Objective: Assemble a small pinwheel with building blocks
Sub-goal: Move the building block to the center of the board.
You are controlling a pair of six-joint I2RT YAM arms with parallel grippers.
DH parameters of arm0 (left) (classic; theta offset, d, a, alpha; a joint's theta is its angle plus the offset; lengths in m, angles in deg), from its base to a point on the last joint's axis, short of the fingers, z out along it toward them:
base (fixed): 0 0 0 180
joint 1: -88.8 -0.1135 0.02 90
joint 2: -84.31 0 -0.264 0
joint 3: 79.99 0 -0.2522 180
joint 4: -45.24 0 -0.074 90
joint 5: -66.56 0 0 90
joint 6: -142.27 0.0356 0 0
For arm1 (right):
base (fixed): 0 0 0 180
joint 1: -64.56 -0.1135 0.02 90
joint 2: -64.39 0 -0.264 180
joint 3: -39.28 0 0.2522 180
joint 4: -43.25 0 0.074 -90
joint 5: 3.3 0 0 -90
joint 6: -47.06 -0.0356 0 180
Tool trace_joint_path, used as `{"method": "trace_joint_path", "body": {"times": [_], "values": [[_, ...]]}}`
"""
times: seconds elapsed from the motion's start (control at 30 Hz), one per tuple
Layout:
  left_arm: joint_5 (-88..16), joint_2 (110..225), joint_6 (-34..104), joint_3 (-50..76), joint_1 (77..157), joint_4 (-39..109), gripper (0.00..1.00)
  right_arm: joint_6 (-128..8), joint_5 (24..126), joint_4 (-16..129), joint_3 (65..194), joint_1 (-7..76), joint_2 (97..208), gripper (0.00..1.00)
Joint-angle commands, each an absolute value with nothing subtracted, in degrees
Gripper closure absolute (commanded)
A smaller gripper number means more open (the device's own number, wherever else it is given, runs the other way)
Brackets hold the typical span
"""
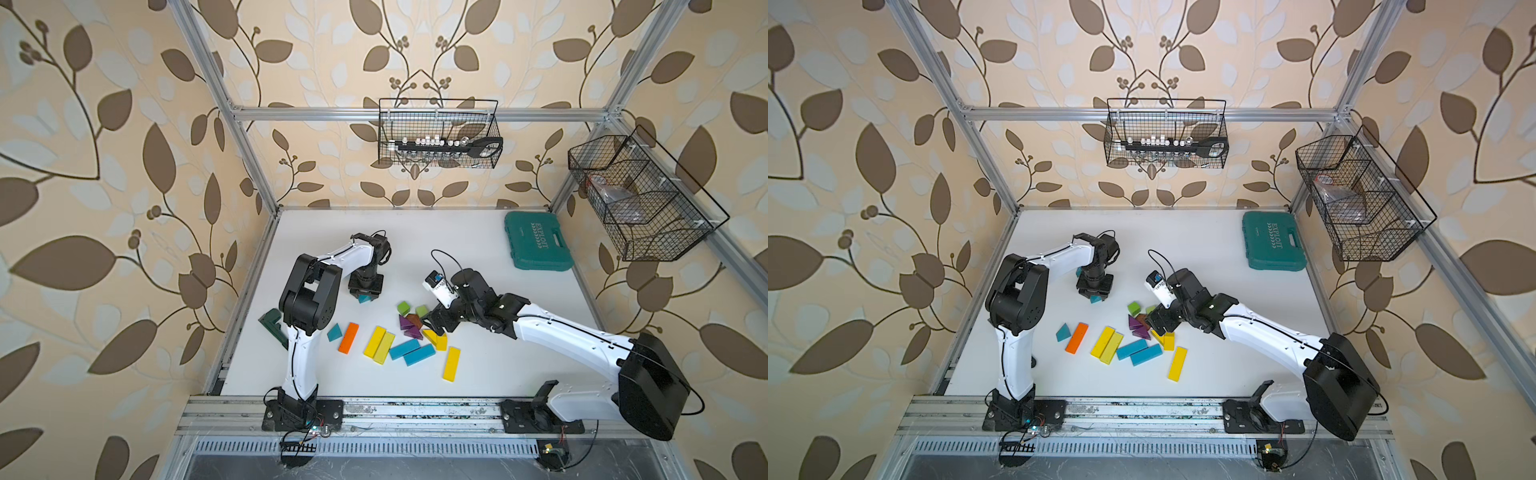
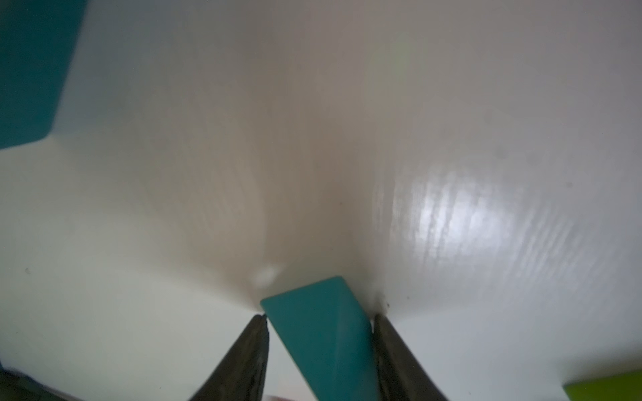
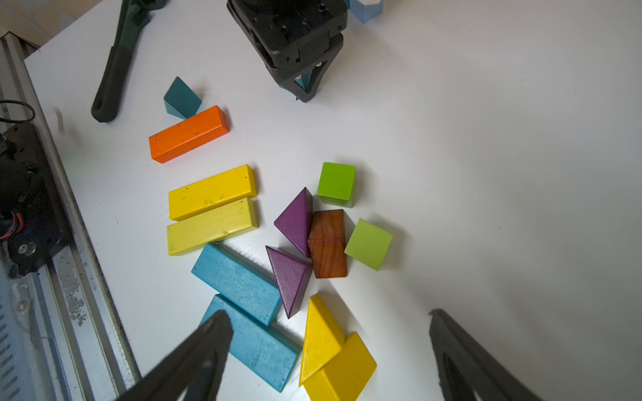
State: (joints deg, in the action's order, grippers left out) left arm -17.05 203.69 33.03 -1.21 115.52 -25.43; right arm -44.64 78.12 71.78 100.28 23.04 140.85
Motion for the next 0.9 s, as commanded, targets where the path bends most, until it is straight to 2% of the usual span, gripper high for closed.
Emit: {"method": "trace_joint_path", "body": {"times": [0.0, 0.07, 0.2, 0.27, 0.4, 0.6, 0.87], "values": [[-16.7, 204.7, 34.5, -3.3, 115.4, -26.0, 0.55, -45.1, 78.7, 71.9, 99.9, 22.8, 141.1, 0.12], [-17.5, 204.9, 34.8, -3.7, 114.9, -25.7, 0.60, -45.1, 78.6, 71.9, 99.9, 22.9, 141.3, 0.13], [-18.1, 205.0, 34.7, -4.6, 114.0, -26.7, 0.60, -45.3, 78.6, 71.9, 100.0, 22.8, 141.6, 0.15], [-18.5, 204.3, 34.6, -4.7, 113.7, -27.2, 0.49, -45.3, 78.6, 71.9, 100.1, 22.8, 141.7, 0.15], [-17.6, 203.3, 36.3, -6.4, 113.5, -27.8, 0.42, -45.5, 78.4, 71.7, 100.3, 22.8, 142.1, 0.15], [-17.0, 204.4, 41.4, -8.6, 113.4, -30.5, 0.48, -45.8, 77.7, 71.9, 100.1, 22.8, 142.3, 0.15], [-21.2, 205.1, 47.2, -8.1, 113.4, -28.6, 0.47, -45.9, 77.6, 71.6, 99.5, 22.8, 142.5, 0.14]]}}
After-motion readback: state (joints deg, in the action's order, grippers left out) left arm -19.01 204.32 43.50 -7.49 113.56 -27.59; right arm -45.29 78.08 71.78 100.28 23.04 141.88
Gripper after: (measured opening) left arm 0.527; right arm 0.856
